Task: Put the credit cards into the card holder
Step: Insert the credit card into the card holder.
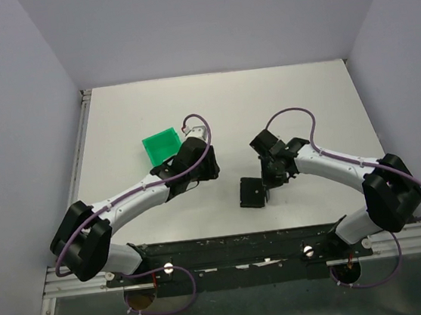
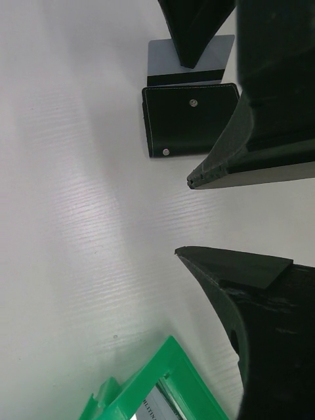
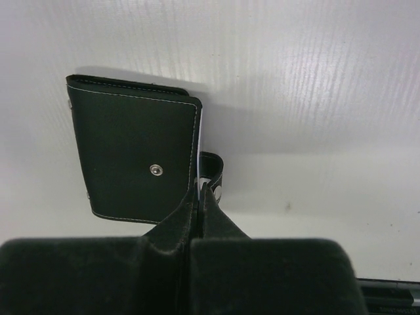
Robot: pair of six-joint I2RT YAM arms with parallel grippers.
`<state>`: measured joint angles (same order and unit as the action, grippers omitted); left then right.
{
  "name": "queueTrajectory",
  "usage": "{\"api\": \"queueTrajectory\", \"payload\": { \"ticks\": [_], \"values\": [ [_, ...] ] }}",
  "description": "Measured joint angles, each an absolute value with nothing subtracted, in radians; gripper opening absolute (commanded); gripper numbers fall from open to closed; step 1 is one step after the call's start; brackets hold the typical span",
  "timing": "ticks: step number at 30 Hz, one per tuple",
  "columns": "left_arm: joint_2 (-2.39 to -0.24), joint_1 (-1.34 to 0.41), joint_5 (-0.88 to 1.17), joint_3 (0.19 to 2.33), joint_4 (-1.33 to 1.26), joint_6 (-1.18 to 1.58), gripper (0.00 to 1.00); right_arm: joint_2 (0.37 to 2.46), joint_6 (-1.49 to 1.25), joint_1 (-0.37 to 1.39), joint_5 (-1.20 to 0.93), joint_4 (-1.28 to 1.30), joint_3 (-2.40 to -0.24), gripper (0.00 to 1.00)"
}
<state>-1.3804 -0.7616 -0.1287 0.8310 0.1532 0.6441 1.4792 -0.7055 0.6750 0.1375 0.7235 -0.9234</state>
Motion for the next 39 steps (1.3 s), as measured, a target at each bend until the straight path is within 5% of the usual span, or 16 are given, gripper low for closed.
{"api": "queueTrajectory", "payload": {
  "ticks": [8, 20, 39],
  "values": [
    [-1.400, -0.762, -0.111, 0.826, 0.136, 0.645, 0.50, 1.455, -0.706, 0.675, 0.095, 0.661, -0.894, 0.01],
    [-1.507, -0.780, 0.003, 0.745, 0.036, 0.677, 0.15, 1.415, -0.706, 0.675, 0.063, 0.613, -0.873, 0.01],
    [-1.581, -0.875, 0.091, 0.688, -0.091, 0.764, 0.08, 1.334, -0.707, 0.671, -0.050, 0.479, -0.806, 0.01]
  ]
}}
